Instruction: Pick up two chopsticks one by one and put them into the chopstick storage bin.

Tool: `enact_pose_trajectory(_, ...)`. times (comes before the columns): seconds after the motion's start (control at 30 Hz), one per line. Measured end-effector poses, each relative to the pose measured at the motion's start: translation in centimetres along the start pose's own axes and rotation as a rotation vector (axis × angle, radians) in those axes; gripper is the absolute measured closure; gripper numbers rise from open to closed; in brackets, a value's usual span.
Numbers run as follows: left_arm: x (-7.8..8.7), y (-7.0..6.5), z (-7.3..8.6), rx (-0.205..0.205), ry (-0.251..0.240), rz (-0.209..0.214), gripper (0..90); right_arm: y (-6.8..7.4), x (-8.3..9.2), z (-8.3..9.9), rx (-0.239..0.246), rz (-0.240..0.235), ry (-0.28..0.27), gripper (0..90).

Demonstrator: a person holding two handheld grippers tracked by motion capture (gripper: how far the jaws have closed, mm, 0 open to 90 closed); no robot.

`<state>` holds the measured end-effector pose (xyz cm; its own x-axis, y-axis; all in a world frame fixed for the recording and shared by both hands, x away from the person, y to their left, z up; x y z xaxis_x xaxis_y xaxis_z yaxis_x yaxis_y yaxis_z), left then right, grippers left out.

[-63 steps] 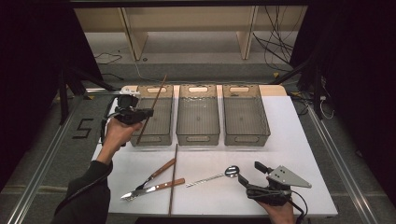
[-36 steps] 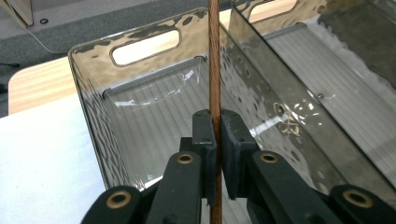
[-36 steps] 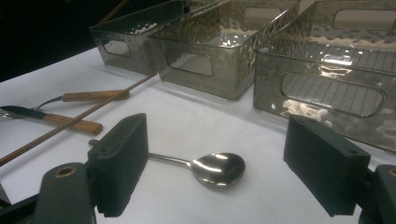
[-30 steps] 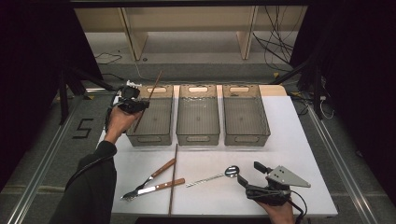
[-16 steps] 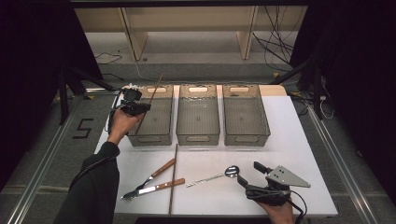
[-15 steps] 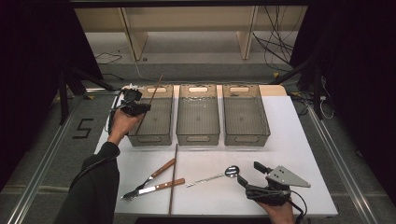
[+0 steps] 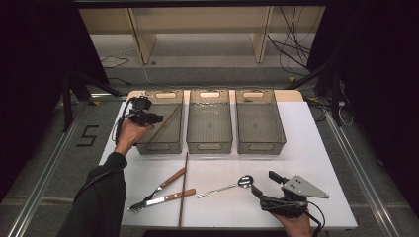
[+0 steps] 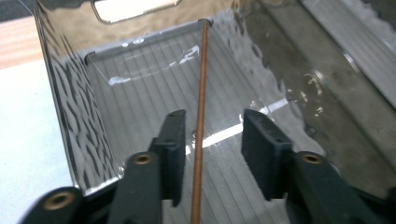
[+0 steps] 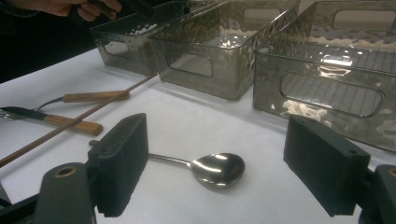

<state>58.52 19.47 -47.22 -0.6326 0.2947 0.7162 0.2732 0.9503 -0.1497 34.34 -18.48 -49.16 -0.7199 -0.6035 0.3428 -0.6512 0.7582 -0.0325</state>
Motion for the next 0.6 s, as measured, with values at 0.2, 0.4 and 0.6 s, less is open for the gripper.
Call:
enact_pose_trajectory(0.2,1.3,-0.7,-0.6,0.027,-0.027,0.040,42.3,0.0,0.0,0.0,-0.001,0.001,-0.001,22.9)
enact_pose_trajectory(0.4,2.6,-2.0,-0.2,0.028,-0.021,0.041,33.1,0.0,0.0,0.0,-0.001,0.003,0.000,22.9)
enact_pose_trajectory(0.6,4.8,-3.1,0.4,0.096,-0.028,0.054,29.7,0.0,0.0,0.0,0.000,0.003,0.001,22.9)
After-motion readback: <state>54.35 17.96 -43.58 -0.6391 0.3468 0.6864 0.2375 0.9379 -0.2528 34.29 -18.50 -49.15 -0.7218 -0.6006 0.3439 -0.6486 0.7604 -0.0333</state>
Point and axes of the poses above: each handheld gripper's, and its own axes: x roughly backward along the jaws, z roughly out of its underside, y roughly to its left, the point moved 8 cm from there along -x, roughly forward along the jaws, and after that the axes turned 8 degrees about x, right-handed, at the moved point
